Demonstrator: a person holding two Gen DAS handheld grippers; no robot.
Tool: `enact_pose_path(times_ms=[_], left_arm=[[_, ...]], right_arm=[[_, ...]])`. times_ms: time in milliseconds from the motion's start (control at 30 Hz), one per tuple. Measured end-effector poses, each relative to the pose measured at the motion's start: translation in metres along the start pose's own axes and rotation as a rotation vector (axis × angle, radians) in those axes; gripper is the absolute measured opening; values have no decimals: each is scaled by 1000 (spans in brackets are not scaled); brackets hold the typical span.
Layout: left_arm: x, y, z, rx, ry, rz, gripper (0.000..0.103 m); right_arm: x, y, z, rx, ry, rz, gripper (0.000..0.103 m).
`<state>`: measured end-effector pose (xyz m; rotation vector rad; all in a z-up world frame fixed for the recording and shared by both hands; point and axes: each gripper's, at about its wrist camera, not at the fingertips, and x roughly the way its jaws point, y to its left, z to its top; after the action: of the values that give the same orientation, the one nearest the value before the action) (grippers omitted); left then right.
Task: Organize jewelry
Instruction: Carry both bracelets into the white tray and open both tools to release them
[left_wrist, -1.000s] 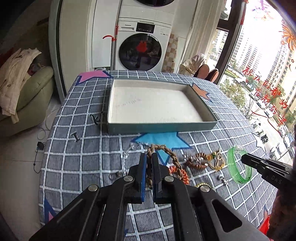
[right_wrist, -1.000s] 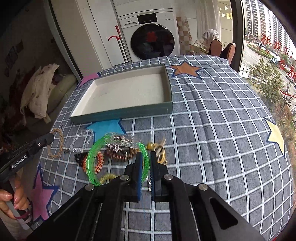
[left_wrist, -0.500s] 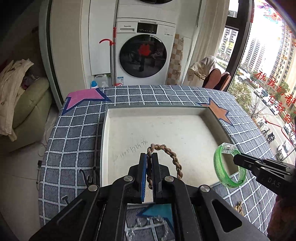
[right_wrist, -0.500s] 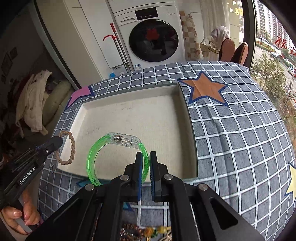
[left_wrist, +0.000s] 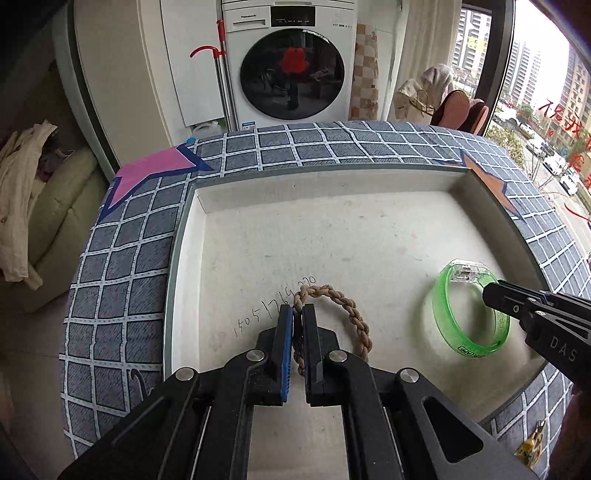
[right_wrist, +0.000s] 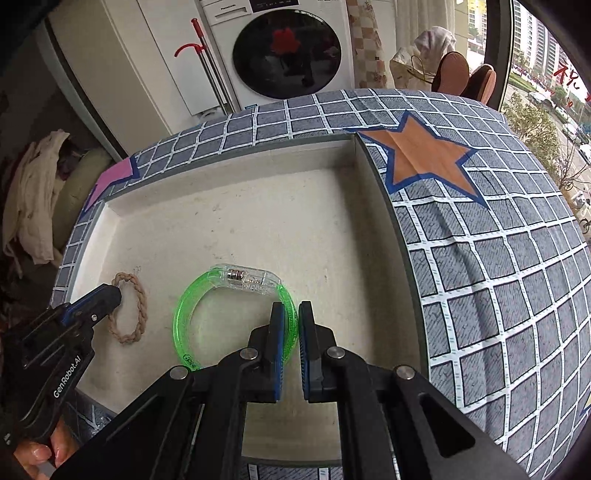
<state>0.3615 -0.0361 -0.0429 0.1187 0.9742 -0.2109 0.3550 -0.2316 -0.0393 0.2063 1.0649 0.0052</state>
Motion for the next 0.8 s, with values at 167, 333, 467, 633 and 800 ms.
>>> enact_pose_path(times_ms=[167,333,467,633,800], left_arm=[[7,-6,-3,35,-2,53,25],[6,-10,-3,54,5,86,25],[1,-7,-3,20,7,74,25],[-5,-5,-3,12,-9,74,25],[-3,-4,-1,8,-2,61,25]], right_arm=[[0,7,-4,-41,-18,-34,9],[-3,13,-5,-60,-2,-9,48],[-22,11,-6,-25,-39,64,65],[-49,4,-9,26,-112,103,65],[-67,-5,-13,58,-148,114,66]])
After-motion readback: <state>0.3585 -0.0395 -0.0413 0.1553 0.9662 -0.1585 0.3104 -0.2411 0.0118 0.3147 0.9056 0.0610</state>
